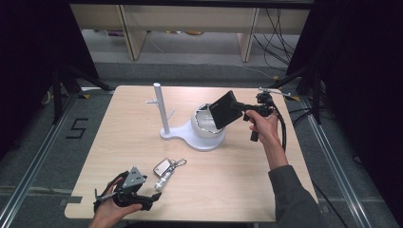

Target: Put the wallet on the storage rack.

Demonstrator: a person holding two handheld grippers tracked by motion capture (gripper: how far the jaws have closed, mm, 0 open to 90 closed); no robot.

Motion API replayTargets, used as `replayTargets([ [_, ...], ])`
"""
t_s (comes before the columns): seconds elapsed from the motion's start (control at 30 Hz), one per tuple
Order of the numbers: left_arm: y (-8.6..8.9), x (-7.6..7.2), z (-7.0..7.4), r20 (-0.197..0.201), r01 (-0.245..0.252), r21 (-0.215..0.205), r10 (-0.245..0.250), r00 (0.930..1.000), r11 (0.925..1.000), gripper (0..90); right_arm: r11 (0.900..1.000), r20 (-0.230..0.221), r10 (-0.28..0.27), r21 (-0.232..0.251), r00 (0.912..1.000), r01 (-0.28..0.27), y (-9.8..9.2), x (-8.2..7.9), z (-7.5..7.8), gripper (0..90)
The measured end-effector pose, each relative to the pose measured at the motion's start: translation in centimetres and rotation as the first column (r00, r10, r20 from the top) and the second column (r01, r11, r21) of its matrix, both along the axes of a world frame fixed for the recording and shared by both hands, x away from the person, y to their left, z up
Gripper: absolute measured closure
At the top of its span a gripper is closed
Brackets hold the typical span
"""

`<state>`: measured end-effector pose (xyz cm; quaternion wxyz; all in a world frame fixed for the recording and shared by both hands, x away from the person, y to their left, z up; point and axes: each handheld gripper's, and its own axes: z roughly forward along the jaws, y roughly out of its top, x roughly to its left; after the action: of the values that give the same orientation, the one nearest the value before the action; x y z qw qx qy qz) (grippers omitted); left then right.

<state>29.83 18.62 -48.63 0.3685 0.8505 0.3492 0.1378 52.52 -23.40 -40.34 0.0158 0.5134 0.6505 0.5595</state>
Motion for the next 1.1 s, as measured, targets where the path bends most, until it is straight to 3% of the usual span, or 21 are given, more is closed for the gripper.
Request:
replayTargets([
  [0.2,0.0,0.0,-0.1,-0.002,-0.004,0.005,0.004,1.0000,1.0000,19.5,1.000,-0.025,0.002,0.001,0.9997,-0.002,0.7,0.6,-0.8,78.2],
  [0.27,-0.2,0.0,-0.3,-0.005,-0.013,-0.020,0.013,0.9999,0.9997,19.5,1.000,-0.040,0.011,-0.002,0.9991,-0.011,1.2,0.8,-1.2,78.1],
  [0.7,-0.1,0.0,-0.3,-0.011,0.002,-0.002,-0.002,0.9999,1.0000,19.4,0.998,-0.084,0.044,-0.040,0.9955,-0.048,4.1,1.5,-3.5,77.8],
  [0.9,-0.1,0.0,-0.3,-0.015,0.005,-0.001,-0.005,0.9999,1.0000,19.4,0.998,-0.070,0.042,-0.053,0.9966,-0.046,4.6,1.6,-3.5,77.0],
  [1.03,-0.2,0.0,-0.4,-0.016,-0.005,0.002,0.005,0.9999,1.0000,19.4,0.997,-0.073,0.036,-0.067,0.9967,-0.041,4.4,1.7,-3.6,68.6],
  [1.1,-0.2,0.0,-0.4,-0.015,-0.004,-0.001,0.004,0.9999,1.0000,19.3,0.993,-0.082,0.036,-0.110,0.9960,-0.045,4.4,1.6,-3.5,59.2],
])
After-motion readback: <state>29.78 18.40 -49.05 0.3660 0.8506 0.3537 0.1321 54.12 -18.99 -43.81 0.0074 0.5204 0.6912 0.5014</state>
